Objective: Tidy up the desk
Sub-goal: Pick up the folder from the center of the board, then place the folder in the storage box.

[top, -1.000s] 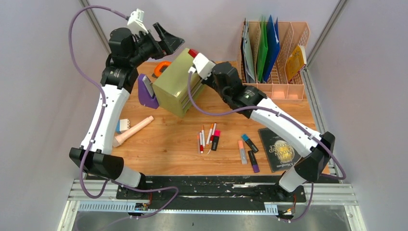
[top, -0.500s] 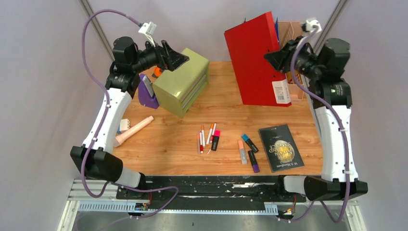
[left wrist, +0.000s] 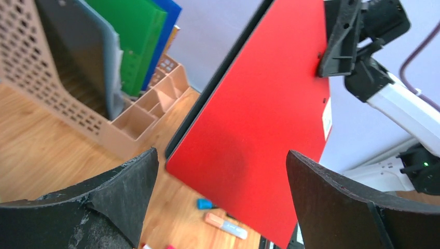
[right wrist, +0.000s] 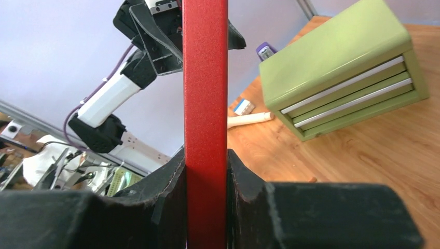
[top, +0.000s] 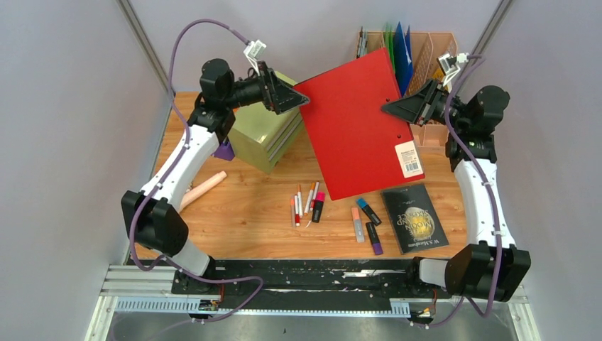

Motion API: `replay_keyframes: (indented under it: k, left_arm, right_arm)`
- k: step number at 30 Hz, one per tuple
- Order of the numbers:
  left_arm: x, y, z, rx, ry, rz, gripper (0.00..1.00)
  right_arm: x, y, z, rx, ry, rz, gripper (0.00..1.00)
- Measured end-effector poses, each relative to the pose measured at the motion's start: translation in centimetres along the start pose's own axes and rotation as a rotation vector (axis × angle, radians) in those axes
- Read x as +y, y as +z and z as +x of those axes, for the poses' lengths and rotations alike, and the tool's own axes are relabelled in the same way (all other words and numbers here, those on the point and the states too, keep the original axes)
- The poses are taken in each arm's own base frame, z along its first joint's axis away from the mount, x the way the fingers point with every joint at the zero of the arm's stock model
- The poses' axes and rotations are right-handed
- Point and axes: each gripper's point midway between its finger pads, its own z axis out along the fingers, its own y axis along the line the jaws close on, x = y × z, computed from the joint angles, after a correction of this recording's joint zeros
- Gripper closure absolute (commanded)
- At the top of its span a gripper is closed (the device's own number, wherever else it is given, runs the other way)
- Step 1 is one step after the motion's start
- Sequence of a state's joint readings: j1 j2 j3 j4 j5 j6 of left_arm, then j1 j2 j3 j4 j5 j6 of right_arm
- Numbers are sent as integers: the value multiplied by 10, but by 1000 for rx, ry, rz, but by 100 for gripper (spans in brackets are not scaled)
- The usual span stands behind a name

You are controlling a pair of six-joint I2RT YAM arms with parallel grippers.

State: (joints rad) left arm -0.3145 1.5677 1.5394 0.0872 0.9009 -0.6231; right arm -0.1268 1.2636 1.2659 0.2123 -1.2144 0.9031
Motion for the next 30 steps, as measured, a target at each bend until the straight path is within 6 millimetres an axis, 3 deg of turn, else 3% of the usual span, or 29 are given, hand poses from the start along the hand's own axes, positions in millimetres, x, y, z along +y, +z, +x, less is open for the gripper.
replay_keyframes:
  k: [6, 8, 10, 11, 12, 13, 14, 15, 19, 22, 25, 30]
  left_arm:
    - [-16, 16, 18, 12, -3, 72, 0]
    - [-16, 18, 24, 15, -18, 80, 5]
    - [-18, 19, 27, 11, -36, 95, 23]
    - [-19, 20, 28, 6, -44, 105, 44]
    - [-21, 20, 29, 1, -55, 116, 56]
    - [-23, 20, 30, -3, -68, 129, 78]
    - [-25, 20, 30, -8, -73, 140, 94]
    - [-28, 20, 30, -4, -86, 154, 98]
    - [-38, 19, 27, 27, -67, 180, 100]
    - [-44, 15, 20, 86, 34, 157, 100]
    - [-56, 8, 18, 142, 164, 167, 100]
    - [-60, -4, 40, 251, 222, 179, 100]
  right_arm:
    - [6, -1, 6, 5, 31, -60, 100]
    - [6, -1, 9, 5, 39, -70, 100]
    - [4, -2, 12, 2, 50, -76, 100]
    - [2, -2, 15, 0, 58, -79, 100]
    - [0, -2, 17, -1, 66, -81, 100]
    - [-3, -3, 20, 0, 80, -81, 100]
    - [-5, -3, 23, 1, 91, -79, 100]
    - [-7, -3, 25, 3, 98, -77, 96]
    - [-16, -3, 28, 8, 58, -53, 60]
    - [-19, 0, 29, 37, 12, -26, 41]
    - [-18, 0, 30, 73, -61, -21, 36]
    - [-10, 2, 45, 153, -169, -78, 36]
